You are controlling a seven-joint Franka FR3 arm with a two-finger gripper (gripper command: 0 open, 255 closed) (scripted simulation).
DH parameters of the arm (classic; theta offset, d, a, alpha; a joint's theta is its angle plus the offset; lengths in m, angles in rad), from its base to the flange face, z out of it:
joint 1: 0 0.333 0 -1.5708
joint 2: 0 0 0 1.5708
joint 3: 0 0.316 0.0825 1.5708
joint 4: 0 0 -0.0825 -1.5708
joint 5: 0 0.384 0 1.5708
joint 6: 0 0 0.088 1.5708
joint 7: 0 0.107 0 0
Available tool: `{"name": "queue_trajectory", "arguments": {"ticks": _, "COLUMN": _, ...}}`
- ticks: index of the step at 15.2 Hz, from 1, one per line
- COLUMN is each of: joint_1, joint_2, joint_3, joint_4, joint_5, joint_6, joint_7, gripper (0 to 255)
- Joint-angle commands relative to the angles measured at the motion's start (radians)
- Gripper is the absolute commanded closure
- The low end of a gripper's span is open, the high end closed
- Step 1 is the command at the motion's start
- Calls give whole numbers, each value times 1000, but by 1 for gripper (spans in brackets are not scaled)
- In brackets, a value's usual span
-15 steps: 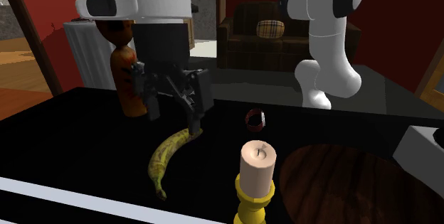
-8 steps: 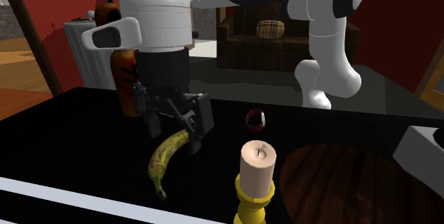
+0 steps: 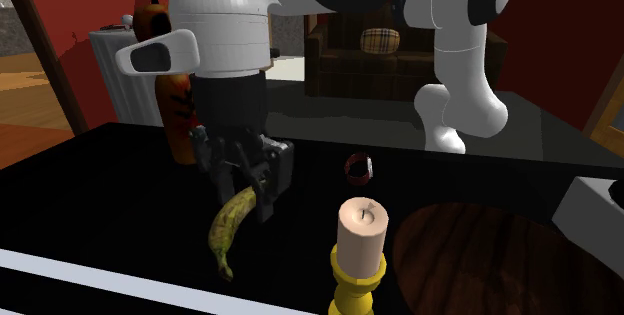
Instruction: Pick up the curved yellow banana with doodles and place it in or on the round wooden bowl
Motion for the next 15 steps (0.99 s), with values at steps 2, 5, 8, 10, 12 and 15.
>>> {"name": "queue_trajectory", "arguments": {"ticks": 2, "joint_1": 0, "joint_2": 0, "joint_3": 0, "joint_4": 0, "joint_5": 0, "joint_6": 0, "joint_7": 0, "gripper": 255}}
{"name": "queue_trajectory", "arguments": {"ticks": 5, "joint_1": 0, "joint_2": 0, "joint_3": 0, "joint_4": 0, "joint_5": 0, "joint_6": 0, "joint_7": 0, "gripper": 255}}
{"name": "queue_trajectory", "arguments": {"ticks": 8, "joint_1": 0, "joint_2": 0, "joint_3": 0, "joint_4": 0, "joint_5": 0, "joint_6": 0, "joint_7": 0, "gripper": 255}}
{"name": "queue_trajectory", "arguments": {"ticks": 10, "joint_1": 1, "joint_2": 1, "joint_3": 0, "joint_4": 15, "joint_5": 0, "joint_6": -14, "joint_7": 1, "gripper": 255}}
{"name": "queue_trajectory", "arguments": {"ticks": 12, "joint_1": 2, "joint_2": 5, "joint_3": 1, "joint_4": 48, "joint_5": -1, "joint_6": -43, "joint_7": 2, "gripper": 255}}
{"name": "queue_trajectory", "arguments": {"ticks": 15, "joint_1": 5, "joint_2": 13, "joint_3": 1, "joint_4": 100, "joint_5": -3, "joint_6": -87, "joint_7": 5, "gripper": 255}}
